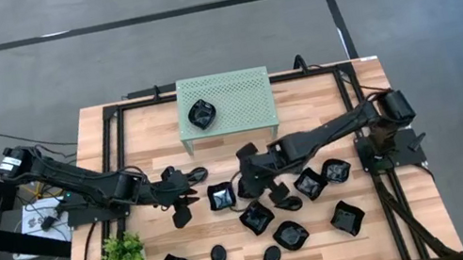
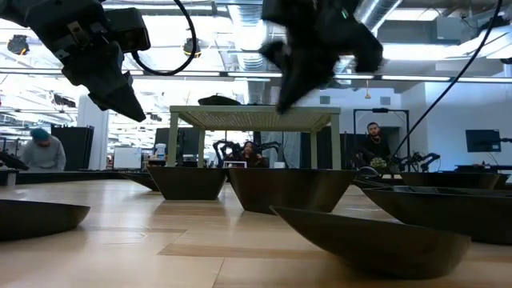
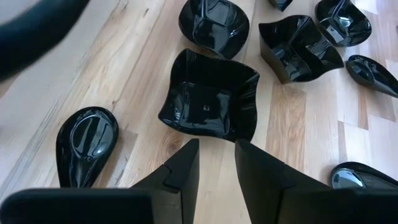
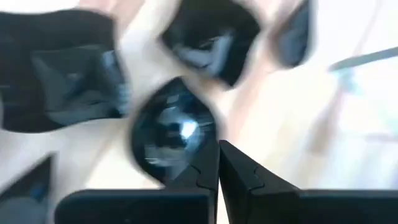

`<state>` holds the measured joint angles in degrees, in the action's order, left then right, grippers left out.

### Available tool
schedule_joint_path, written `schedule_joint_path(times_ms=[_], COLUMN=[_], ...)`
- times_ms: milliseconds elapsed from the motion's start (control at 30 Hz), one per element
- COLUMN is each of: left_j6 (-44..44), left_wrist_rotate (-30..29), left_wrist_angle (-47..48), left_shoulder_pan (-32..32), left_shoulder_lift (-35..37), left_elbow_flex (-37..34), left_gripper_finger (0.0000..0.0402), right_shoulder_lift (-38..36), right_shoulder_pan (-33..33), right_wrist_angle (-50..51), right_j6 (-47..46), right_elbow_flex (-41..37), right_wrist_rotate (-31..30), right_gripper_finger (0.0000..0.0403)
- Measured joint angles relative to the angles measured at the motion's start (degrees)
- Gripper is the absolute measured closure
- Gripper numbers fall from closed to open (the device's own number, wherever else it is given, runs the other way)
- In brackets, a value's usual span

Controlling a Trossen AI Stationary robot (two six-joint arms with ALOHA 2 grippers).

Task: Pick & Place Mini shaped plates
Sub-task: Stack the leaf-shaped plate on top of the other leaf-shaped plate on the shelf

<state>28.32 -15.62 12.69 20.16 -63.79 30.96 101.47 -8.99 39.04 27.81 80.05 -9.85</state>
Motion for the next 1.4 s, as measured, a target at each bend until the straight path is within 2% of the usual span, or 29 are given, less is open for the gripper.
schedule_joint_path(times_ms=[100,233,333,533,800,933,1100,1233,1400], left_j6=[0.0,0.0,0.0,0.0,0.0,0.0,0.0,0.0,0.0], left_wrist_rotate=[0.0,0.0,0.0,0.0,0.0,0.0,0.0,0.0,0.0], left_wrist_angle=[-0.1,-0.2,-0.2,-0.2,-0.3,-0.4,-0.4,-0.4,-0.4], left_shoulder_pan=[0.0,0.0,0.0,0.0,0.0,0.0,0.0,0.0,0.0], left_shoulder_lift=[0.0,0.0,0.0,0.0,0.0,0.0,0.0,0.0,0.0], left_elbow_flex=[0.0,0.0,0.0,0.0,0.0,0.0,0.0,0.0,0.0], left_gripper_finger=[0.0298,0.0298,0.0298,0.0298,0.0298,0.0298,0.0298,0.0298,0.0298], right_shoulder_lift=[-0.7,-0.5,2.1,10.4,17.3,17.9,17.8,17.9,17.6], right_shoulder_pan=[0.1,1.3,1.6,-0.4,-2.6,-2.6,-1.8,-1.4,-0.4], right_wrist_angle=[4.8,5.3,10.2,12.3,12.5,12.1,10.9,11.1,11.6], right_j6=[2.1,-3.0,-8.3,-9.6,-5.9,-5.4,-5.3,-4.4,-1.7], right_elbow_flex=[5.1,6.0,5.9,5.9,5.9,5.9,5.9,5.9,6.0], right_wrist_rotate=[-1.2,9.2,12.2,12.7,4.6,0.5,0.8,1.1,5.8], right_gripper_finger=[0.04,0.0399,0.0391,0.0332,0.0236,0.0215,0.0241,0.03,0.0386])
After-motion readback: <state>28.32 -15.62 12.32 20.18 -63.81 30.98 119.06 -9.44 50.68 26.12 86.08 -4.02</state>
